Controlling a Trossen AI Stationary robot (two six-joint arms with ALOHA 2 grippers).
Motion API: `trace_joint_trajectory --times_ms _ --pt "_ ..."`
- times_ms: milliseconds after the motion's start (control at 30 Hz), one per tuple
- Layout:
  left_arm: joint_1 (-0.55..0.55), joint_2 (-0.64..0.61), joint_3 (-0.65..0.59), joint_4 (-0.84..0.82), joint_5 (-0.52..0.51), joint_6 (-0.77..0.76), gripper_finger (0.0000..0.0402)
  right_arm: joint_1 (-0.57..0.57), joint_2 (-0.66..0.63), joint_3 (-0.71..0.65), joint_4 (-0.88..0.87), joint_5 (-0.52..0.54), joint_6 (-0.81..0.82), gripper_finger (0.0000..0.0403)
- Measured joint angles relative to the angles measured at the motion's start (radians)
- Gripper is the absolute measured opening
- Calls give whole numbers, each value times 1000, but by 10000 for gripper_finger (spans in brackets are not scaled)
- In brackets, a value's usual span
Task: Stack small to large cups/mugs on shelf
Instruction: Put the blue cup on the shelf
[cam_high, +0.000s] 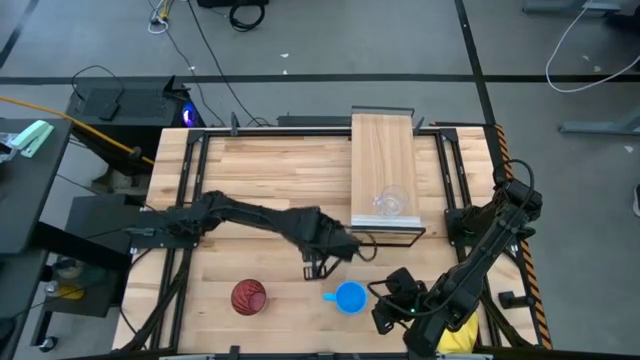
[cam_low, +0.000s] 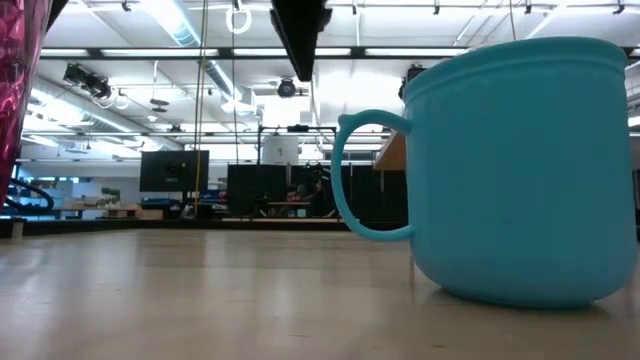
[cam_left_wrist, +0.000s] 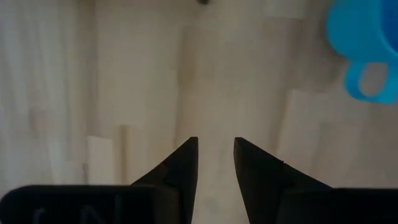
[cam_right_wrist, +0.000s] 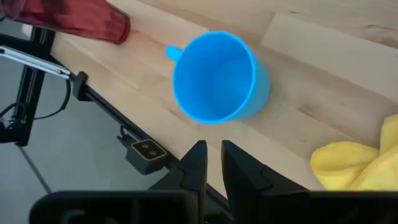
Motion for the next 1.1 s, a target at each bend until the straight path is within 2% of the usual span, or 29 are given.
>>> trace_joint_trajectory --times_ms 200,367,567,700,833,1000,1100 --pt "96 -33 -47 1 -29 47 110 1 -1 0 1 0 0 54" --pt "203 -144 -156 2 -62 63 112 0 -1 0 3 0 -16 54" --pt "348 -383 -472 21 -90 20 107 -15 -2 0 18 -2 -119 54" --pt "418 -588 -748 146 -88 -26 102 -43 -2 0 17 0 -161 54" --pt "452 -773 -962 287 -41 -82 95 -90 -8 0 17 -1 -196 54" --pt "454 -932 -1156 374 -33 -144 86 -183 -58 0 20 -130 -280 54" --pt "453 -992 -1255 407 -30 -178 81 -228 -96 0 19 -147 -249 54"
